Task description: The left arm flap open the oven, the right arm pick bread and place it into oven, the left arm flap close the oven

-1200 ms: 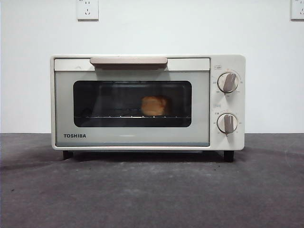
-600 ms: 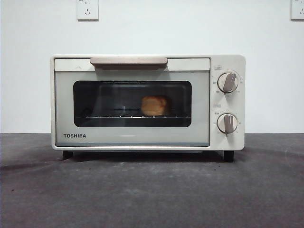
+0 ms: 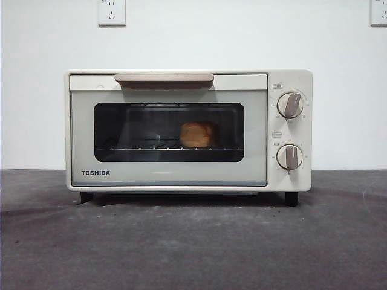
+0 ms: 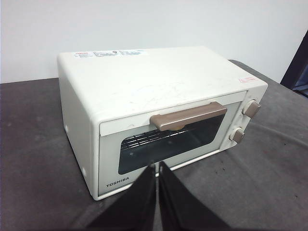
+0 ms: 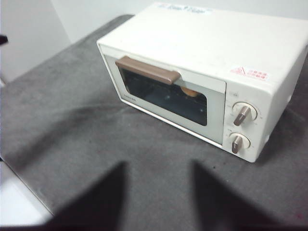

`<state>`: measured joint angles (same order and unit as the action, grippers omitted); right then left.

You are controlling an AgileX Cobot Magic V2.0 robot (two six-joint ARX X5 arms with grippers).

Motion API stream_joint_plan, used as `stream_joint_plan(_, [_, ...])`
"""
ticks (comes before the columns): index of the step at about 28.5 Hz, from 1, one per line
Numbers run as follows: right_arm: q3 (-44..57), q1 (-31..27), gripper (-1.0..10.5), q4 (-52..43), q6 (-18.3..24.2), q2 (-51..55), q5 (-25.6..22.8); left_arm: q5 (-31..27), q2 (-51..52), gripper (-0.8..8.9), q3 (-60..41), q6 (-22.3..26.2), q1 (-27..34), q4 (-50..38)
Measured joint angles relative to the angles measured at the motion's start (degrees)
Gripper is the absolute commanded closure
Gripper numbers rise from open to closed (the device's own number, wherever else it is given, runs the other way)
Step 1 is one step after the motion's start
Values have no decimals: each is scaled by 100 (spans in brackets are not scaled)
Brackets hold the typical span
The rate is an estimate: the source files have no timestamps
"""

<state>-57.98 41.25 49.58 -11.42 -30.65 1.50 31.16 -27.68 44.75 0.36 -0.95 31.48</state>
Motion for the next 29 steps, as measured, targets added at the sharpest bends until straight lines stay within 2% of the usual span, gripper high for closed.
stream_joint_plan(23, [0,0,928,11,114,0,-2,9,208,792,-7,20,-26,-22])
stream_joint_plan(26, [0,0,928,9,114,0,-2,17,498,792,-280,24,-31,-501])
stream_joint_plan(29, [0,0,928,9,114,0,0,2,866,792,-1014,24,-31,-1349])
